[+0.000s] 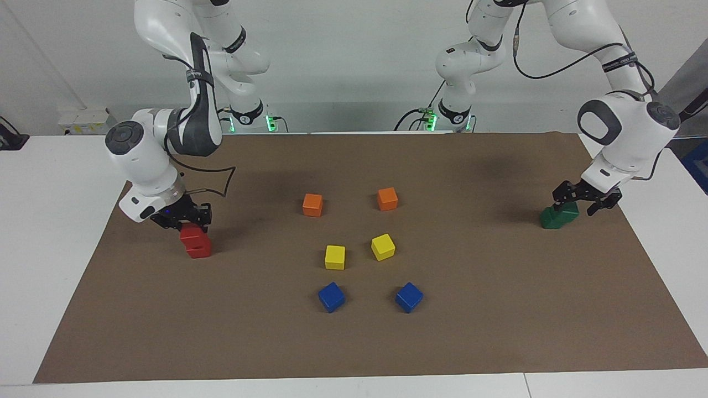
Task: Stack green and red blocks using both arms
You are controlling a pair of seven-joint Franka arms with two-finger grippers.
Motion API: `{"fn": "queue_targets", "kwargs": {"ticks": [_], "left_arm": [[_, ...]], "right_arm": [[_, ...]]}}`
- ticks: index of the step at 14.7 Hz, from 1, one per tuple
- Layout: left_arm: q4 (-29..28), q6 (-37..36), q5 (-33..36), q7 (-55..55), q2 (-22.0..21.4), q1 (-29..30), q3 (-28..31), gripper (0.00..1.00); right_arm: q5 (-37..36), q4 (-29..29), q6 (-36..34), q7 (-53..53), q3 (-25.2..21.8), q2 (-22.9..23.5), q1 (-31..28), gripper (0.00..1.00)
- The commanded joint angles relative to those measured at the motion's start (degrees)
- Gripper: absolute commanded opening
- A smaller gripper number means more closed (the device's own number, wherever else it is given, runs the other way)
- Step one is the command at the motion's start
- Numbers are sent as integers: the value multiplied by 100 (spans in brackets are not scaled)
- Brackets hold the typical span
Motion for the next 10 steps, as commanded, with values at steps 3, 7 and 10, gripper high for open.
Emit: {"fn": "queue_targets", "kwargs": {"ticks": [3,7,10], "left_arm": [[587,-1010,128,-24,-441,-115,-20,100],[578,-1370,260,-41,-968,-265,-29,100],[587,-1529,251,-68,-1197,-256,-29,100]], "right_arm": [[103,-204,142,-227,17,-168,-27,0],[103,-213,353,-228,17,-159,-36,0],[103,-231,379,-219,17,-124,-36,0]]}}
